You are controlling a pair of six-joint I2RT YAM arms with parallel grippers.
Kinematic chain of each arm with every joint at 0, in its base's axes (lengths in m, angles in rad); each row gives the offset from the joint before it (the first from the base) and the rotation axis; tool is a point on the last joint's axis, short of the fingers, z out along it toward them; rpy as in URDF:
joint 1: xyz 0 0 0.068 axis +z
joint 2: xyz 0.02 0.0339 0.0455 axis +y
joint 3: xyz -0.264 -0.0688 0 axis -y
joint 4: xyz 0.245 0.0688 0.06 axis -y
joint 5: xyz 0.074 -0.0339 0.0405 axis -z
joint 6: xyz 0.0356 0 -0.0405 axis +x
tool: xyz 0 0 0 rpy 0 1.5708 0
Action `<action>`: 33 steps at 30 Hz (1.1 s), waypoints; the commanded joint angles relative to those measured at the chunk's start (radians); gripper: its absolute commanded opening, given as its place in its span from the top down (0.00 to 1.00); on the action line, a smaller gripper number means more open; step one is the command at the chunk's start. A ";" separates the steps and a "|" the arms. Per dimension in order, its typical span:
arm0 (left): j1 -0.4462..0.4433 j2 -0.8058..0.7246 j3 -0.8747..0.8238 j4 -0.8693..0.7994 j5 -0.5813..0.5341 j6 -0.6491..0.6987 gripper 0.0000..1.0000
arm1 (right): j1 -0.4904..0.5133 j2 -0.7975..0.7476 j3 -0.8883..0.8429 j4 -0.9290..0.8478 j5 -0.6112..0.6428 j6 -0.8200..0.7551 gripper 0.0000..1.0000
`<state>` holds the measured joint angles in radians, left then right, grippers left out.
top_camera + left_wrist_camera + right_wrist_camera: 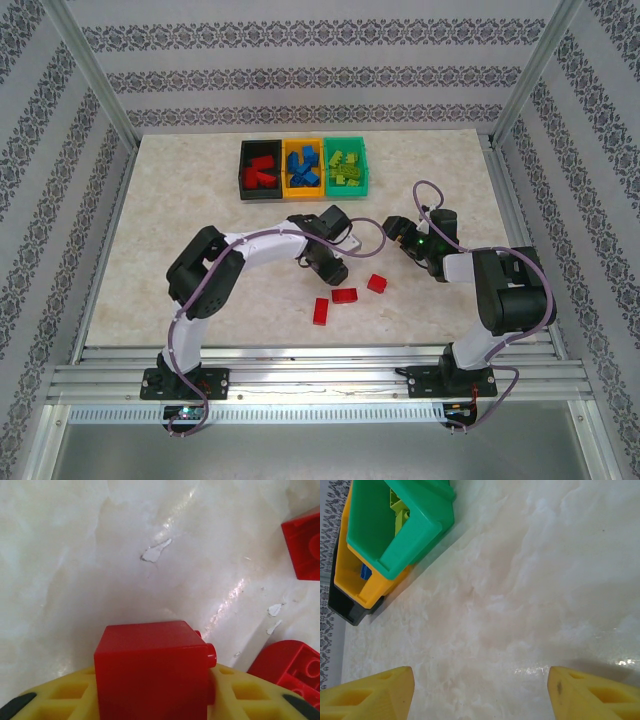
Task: Sort the legos into containers by color
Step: Pick up the lego from the center of the table, then place the lego in the container.
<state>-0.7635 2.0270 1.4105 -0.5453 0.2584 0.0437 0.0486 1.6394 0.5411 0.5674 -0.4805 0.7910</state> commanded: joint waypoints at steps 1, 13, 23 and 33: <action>0.020 -0.054 -0.048 0.065 -0.034 -0.051 0.60 | 0.011 0.007 0.020 0.026 -0.018 0.014 0.29; 0.191 -0.230 -0.172 0.206 -0.046 -0.188 0.63 | 0.011 0.011 0.020 0.028 -0.023 0.018 0.29; 0.391 -0.254 -0.028 0.074 -0.135 -0.199 0.65 | 0.011 0.020 0.024 0.032 -0.023 0.020 0.28; 0.489 -0.070 0.298 -0.047 -0.252 -0.184 0.65 | 0.010 0.027 0.026 0.031 -0.022 0.020 0.28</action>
<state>-0.2913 1.9049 1.6402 -0.5121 0.0612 -0.1471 0.0502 1.6508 0.5411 0.5735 -0.4881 0.8093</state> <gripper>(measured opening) 0.416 0.718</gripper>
